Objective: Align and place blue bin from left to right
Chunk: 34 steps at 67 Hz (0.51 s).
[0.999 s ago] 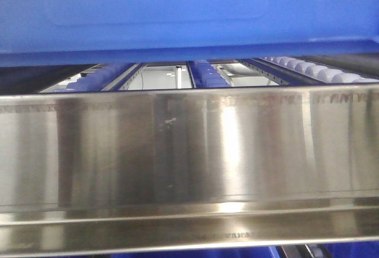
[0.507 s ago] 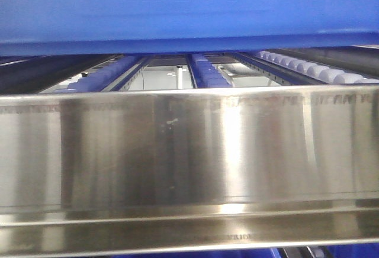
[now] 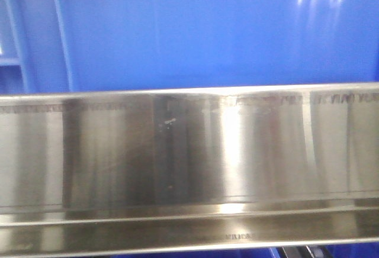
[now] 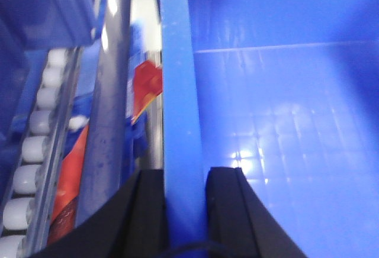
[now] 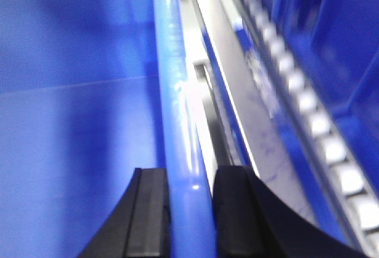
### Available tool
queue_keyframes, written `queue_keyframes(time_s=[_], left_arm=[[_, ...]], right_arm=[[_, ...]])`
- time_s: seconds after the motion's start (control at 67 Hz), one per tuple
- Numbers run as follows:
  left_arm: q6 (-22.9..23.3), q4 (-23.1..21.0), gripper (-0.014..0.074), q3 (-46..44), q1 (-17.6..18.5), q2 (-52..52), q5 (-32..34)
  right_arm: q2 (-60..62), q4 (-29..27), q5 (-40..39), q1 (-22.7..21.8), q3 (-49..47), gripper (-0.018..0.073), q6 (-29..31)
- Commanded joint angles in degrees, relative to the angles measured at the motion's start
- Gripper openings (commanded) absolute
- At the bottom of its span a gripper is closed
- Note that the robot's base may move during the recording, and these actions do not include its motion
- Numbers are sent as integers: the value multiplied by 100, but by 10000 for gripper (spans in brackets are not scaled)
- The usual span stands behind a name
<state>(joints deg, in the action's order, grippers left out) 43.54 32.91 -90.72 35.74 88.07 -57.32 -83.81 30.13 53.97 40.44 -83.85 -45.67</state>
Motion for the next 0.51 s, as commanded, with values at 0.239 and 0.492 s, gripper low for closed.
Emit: queue_keyframes(time_s=[0.239, 0.492], left_arm=[[103, -152, -111, -134, -182, -9, 889], [103, -318, -8, -134, -182, -9, 889]], right_arm=[[-110, -135, -1211, 69, -126, -79, -79], [-108, -65, -1204, 69, -126, -59, 26]])
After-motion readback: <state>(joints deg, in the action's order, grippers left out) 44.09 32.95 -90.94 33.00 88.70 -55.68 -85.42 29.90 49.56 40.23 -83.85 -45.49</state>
